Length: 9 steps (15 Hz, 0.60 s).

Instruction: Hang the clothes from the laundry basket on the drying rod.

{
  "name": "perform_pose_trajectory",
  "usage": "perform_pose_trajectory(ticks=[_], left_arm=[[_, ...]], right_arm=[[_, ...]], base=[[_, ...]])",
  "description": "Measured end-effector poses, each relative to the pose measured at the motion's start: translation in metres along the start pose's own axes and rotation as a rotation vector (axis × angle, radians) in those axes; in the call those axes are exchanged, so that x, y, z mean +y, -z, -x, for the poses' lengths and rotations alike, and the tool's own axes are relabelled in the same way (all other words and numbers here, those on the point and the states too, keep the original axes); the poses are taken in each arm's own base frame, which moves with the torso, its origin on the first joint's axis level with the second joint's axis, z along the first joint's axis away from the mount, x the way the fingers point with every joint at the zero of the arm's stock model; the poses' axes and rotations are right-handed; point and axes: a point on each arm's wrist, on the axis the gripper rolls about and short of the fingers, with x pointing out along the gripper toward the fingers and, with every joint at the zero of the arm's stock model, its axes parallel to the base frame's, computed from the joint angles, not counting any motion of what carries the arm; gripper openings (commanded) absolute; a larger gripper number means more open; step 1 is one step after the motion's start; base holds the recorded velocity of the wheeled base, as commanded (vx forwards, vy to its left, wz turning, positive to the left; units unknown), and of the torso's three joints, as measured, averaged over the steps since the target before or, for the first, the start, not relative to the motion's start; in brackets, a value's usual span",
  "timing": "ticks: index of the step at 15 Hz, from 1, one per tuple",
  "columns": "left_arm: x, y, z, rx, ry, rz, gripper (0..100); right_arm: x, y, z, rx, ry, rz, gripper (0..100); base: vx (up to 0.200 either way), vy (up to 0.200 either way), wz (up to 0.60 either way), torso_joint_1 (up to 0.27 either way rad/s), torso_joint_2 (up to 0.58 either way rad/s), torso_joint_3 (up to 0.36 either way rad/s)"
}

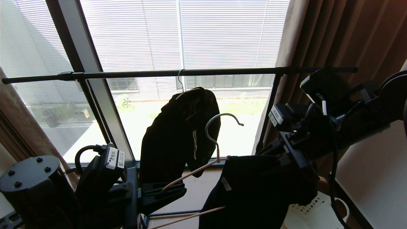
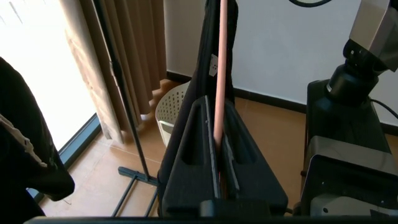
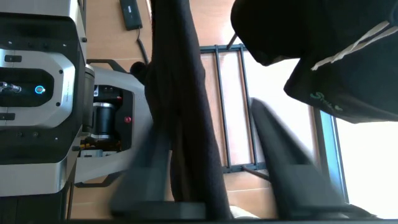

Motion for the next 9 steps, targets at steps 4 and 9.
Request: perform_pose_trajectory(ticks=[4, 9], left_arm=[[-0.0003, -0.0001, 0.0, -0.001, 0.017, 0.001, 0], [0.0001, 0.0007, -0.0006, 0.0, 0.027, 0.005, 100]], right_arm=[[0.0008, 0.0005, 0.0, 0.001, -0.002, 0.0, 0], [0.0011, 0.0012, 0.0001, 0.003, -0.001, -0.003, 0]], base=[[0.0, 0.0, 0.0, 0.0, 0.0, 0.0], [0.0, 0.0, 0.0, 0.0, 0.0, 0.0]])
